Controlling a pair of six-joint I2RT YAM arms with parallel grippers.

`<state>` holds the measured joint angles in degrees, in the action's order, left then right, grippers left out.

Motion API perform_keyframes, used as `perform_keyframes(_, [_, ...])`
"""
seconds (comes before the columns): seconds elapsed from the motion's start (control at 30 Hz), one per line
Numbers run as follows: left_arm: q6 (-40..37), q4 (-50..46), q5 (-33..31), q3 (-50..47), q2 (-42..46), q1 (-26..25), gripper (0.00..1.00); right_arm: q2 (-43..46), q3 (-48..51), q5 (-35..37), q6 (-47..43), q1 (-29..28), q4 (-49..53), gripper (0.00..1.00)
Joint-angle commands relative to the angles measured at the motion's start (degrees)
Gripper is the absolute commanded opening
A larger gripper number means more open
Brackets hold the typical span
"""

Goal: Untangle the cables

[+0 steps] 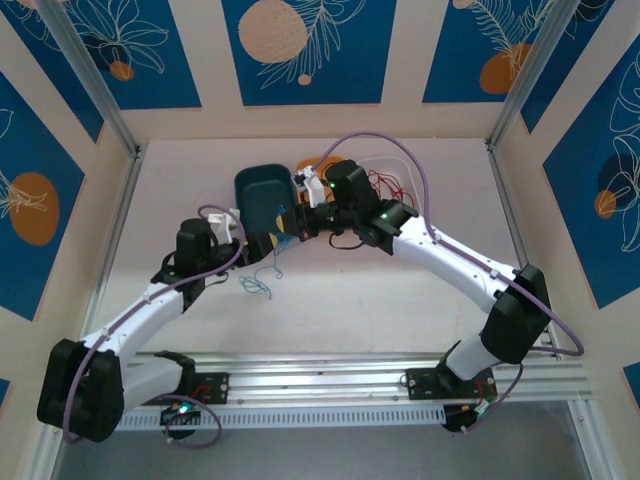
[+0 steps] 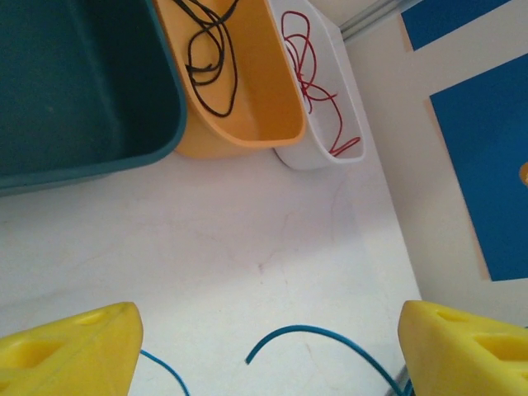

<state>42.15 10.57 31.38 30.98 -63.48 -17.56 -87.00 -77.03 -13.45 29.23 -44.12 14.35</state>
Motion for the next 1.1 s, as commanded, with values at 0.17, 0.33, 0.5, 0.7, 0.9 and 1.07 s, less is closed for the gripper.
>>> perform_keyframes(0.17, [1.27,1.37,6.57,0.0,-1.35,-1.2,0.73,-1.64,-0.47,-1.83,0.21,0.52,-1.69,0.0])
perform_keyframes(0.33, [1.27,0.53,7.05,-0.47,-1.81,-2.77,0.71,-2.6,-1.33,-2.02,0.43,0.61,-1.8,0.0])
perform_keyframes(0.5, [1.7,0.25,7.51,-1.8,-0.72,-3.27,0.66,-2.91,-1.79,-1.53,0.39,0.7,-1.85,0.0])
perform_keyframes(0.7, [1.57,-0.48,8.1,-2.33,-0.02,-3.27,0.64,-3.22,-2.0,-2.32,0.78,0.96,-2.13,0.0])
perform_keyframes(0.9, [3.37,3.65,7.69,-2.53,-2.82,-3.29,0.63,-4.4,-3.18,-4.72,1.44,0.26,-3.09,0.0])
perform_keyframes(1.07, [5.75,8.0,6.45,-3.26,-5.62,-3.27,0.46,-3.77,-3.48,-5.1,1.57,-0.57,-3.1,0.0])
